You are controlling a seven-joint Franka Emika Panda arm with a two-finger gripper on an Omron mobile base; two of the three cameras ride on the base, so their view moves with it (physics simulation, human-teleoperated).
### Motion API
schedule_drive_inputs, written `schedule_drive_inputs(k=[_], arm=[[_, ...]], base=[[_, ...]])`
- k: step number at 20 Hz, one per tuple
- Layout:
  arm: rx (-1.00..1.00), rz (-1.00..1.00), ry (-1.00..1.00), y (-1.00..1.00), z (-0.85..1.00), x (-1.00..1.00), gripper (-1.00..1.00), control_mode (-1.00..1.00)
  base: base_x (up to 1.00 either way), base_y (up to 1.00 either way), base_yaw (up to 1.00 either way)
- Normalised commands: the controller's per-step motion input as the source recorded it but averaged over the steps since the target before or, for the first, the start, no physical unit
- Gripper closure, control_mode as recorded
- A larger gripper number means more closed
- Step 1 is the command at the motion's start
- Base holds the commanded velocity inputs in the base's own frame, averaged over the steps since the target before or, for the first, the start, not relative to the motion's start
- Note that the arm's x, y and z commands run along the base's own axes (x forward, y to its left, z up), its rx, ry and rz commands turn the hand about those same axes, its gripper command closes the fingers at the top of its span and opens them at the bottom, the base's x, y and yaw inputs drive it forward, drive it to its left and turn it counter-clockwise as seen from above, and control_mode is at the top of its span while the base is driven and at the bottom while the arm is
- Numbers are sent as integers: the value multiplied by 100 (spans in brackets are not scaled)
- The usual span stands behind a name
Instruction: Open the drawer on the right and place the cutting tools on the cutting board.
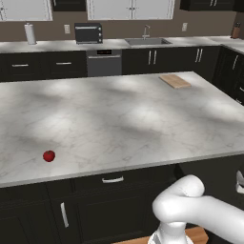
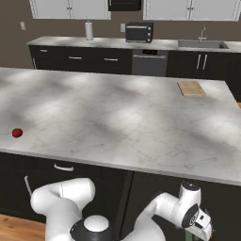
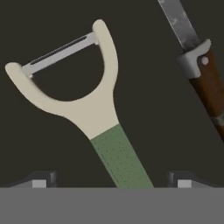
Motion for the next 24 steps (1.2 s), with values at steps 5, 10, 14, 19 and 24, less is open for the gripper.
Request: schedule_drive_inputs(k=[5,10,14,19,24], arm=[[-1,0,5,-44,-35,0,-100,-100],[0,0,4,-33,-35,0,100,-100],[0,0,0,0,-7,2,100,-100],[-1,0,0,0,-6,-35,100,-100],[1,-2,-29,7,89,-38,100,-100]], base=[[0,0,0],[0,0,0],[0,0,0],[0,0,0],[0,0,0]])
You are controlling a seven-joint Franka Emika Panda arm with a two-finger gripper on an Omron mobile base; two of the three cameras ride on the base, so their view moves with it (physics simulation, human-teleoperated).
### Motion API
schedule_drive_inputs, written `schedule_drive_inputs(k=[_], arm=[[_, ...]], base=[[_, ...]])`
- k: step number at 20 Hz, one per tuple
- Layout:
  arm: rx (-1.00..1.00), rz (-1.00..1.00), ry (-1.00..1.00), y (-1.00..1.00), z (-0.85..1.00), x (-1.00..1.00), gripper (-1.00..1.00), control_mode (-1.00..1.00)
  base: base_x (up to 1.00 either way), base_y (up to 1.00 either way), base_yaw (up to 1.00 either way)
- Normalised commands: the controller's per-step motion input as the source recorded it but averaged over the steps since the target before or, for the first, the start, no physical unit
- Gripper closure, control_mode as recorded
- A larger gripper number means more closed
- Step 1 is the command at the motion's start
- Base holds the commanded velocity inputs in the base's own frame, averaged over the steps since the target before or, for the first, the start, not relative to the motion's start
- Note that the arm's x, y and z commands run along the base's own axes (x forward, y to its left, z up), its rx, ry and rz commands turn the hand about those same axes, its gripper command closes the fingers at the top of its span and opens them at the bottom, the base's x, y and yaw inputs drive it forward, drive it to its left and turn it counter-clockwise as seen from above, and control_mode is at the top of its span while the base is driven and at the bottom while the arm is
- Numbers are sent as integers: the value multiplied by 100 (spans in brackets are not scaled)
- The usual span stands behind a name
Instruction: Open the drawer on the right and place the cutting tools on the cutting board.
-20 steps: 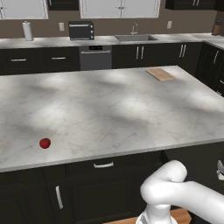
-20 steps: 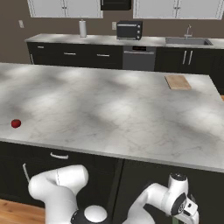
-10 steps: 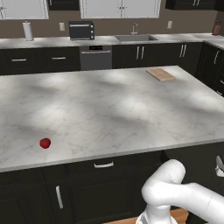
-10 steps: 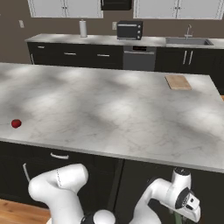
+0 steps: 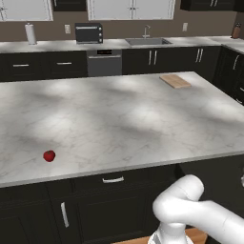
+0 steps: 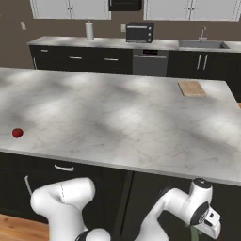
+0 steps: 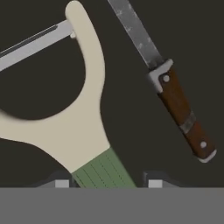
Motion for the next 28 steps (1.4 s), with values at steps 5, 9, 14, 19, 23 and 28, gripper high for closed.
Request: schedule_drive_inputs(k=[5,9,14,19,23,28], arm=[[0,-1,-28,47,100,0,100,-100],[0,0,-24,60,100,-7,100,-100],[-3,0,-23,73,100,-16,100,-100],[-19,0,-11,100,100,-3,100,-100],[-27,0,0,100,94,4,100,-100],[-20,0,6,100,86,13,100,-100]], base=[[0,0,0],[0,0,0],[0,0,0],[0,0,0],[0,0,0],[0,0,0]])
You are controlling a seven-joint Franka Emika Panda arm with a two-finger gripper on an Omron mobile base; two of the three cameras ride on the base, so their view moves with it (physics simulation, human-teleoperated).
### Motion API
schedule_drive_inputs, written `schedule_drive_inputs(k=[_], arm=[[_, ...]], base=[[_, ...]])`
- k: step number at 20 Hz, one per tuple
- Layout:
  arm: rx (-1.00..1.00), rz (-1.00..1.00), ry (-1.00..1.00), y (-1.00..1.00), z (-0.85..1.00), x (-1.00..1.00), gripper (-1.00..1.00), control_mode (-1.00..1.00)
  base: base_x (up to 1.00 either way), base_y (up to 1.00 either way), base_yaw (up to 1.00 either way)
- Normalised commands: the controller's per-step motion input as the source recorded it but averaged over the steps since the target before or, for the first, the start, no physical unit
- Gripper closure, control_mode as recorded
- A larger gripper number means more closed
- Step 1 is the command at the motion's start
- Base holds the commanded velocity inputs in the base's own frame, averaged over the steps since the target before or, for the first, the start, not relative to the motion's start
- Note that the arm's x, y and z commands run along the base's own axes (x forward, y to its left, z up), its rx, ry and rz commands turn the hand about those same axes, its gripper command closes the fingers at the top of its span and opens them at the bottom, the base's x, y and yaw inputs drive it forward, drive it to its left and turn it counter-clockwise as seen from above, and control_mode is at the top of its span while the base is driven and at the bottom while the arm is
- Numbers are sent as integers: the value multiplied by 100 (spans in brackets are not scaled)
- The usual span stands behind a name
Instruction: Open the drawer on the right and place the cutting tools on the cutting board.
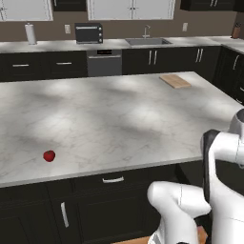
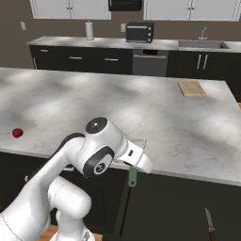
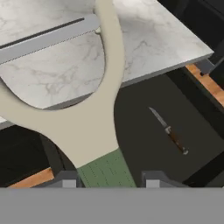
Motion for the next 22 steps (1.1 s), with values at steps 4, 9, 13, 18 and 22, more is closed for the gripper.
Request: schedule_drive_inputs(k=[4,9,13,18,22], arm=[[-20,0,15,100,72,10,100,-100],[-11,0,18,100,74,22,100,-100],[0,0,22,96,75,30,100,-100],[20,9,7,33,24,5,100,-100],[75,18,-18,-62,-8,-6,100,-100]], base=[[0,0,0],[0,0,0],[0,0,0],[0,0,0],[0,0,0]])
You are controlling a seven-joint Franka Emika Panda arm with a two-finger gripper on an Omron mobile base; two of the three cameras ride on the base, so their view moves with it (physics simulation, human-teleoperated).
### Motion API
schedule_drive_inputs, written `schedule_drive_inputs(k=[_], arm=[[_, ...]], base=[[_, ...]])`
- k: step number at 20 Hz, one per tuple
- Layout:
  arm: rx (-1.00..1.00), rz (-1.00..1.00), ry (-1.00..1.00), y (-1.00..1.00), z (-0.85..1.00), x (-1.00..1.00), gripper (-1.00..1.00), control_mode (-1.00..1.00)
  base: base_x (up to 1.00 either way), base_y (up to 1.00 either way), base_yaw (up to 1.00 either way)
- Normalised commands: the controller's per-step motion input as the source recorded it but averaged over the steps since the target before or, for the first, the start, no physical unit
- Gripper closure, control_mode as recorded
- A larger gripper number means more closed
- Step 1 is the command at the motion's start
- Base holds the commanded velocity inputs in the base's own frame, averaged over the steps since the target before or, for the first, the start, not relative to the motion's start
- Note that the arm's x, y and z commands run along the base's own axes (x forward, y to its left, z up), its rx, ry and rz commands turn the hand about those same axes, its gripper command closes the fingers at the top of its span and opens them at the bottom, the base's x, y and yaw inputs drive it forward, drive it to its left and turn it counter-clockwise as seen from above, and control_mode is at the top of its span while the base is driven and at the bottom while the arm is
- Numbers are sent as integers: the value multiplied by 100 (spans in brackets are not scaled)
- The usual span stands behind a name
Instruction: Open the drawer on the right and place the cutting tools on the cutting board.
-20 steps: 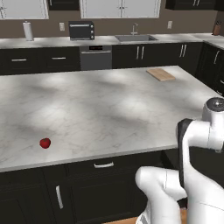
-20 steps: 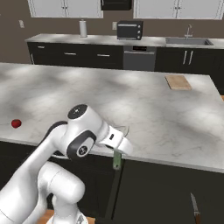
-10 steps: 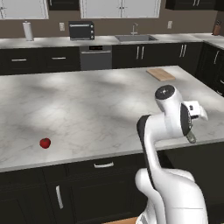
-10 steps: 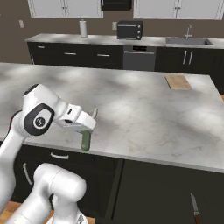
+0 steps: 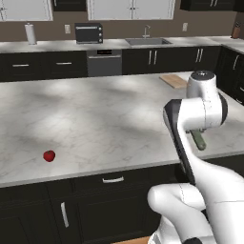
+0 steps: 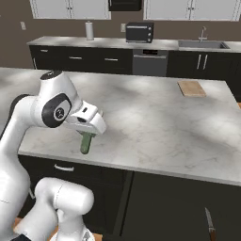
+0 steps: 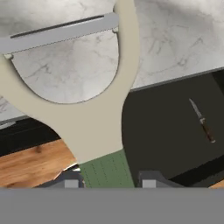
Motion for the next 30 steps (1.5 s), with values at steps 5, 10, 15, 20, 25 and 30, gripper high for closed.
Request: schedule_drive_inputs(k=[5,10,15,20,25,30], arm=[[17,2,-10,-12,0,0,100,-100],[0,0,0,0,0,0,100,-100],[0,0,0,0,0,0,100,-100],[0,0,0,0,0,0,100,-100],[0,0,0,20,0,-11,100,-100],[0,0,0,45,0,-41,100,-100]], base=[[0,0,0],[0,0,0],[0,0,0],[0,0,0],[0,0,0],[0,0,0]])
